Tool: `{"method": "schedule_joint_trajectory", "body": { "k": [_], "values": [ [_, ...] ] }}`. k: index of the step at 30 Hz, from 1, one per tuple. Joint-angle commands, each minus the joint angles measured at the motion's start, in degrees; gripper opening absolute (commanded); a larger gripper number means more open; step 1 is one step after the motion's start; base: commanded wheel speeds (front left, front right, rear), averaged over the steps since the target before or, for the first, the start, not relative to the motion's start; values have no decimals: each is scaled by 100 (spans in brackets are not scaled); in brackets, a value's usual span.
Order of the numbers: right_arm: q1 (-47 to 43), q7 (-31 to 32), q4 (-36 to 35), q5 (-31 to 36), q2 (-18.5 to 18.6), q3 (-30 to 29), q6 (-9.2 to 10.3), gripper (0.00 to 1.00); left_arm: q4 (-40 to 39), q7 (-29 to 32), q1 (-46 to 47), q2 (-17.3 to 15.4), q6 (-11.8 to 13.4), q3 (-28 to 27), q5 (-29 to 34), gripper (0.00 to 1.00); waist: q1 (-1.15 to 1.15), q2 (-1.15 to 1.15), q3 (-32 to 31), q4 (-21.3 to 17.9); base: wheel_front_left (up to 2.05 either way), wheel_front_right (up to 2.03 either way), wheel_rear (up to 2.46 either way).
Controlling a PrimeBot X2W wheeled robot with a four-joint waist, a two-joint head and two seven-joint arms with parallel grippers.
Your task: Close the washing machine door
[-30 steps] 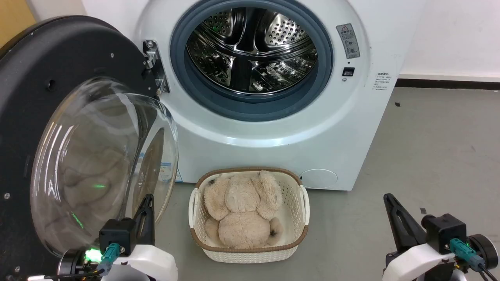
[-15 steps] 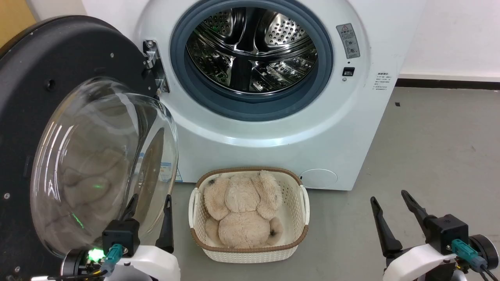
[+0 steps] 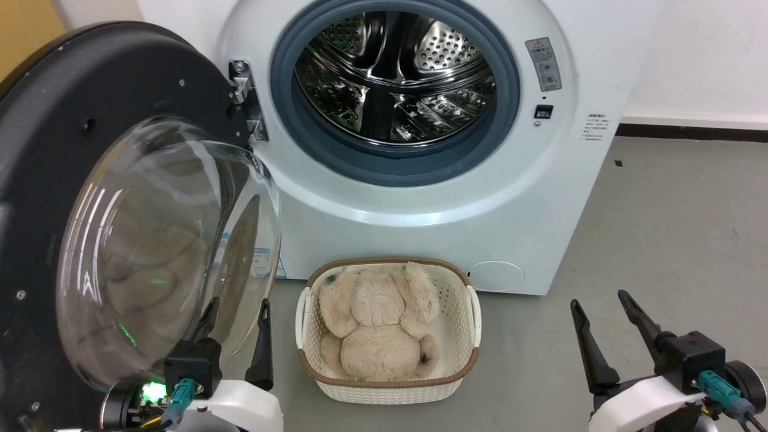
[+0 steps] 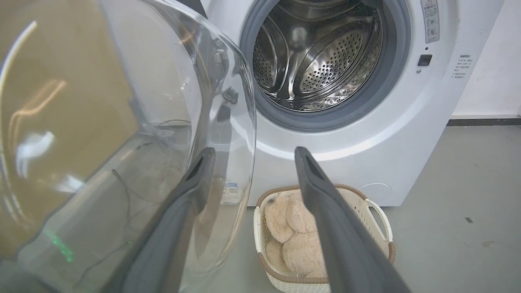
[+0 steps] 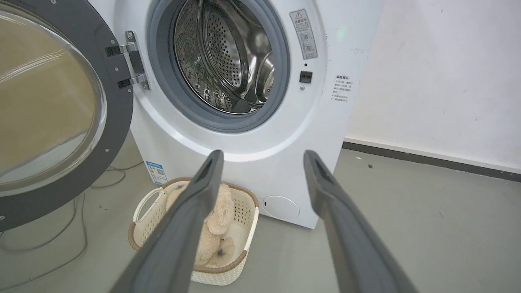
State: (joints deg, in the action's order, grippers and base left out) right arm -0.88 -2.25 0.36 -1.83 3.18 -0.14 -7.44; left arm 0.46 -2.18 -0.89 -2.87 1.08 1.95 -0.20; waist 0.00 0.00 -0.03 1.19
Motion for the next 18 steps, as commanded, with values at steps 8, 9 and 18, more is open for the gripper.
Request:
{"method": "schedule_joint_trajectory", "body": {
  "k": [8,9,18],
  "values": [
    [-54,-144,-17,-83,-7,54,-1,100,9,-150,23,-11,73,96,-37,100,0,0,-16,206,0,0,0],
    [-59,-156,-18,-86,-8,60,-1,100,9,-162,20,-12,78,106,-38,100,0,0,-20,236,0,0,0],
    [-91,-252,-17,-134,-10,92,-1,100,3,-258,8,-25,118,181,-35,100,0,0,-46,509,0,0,0]
  ]
}}
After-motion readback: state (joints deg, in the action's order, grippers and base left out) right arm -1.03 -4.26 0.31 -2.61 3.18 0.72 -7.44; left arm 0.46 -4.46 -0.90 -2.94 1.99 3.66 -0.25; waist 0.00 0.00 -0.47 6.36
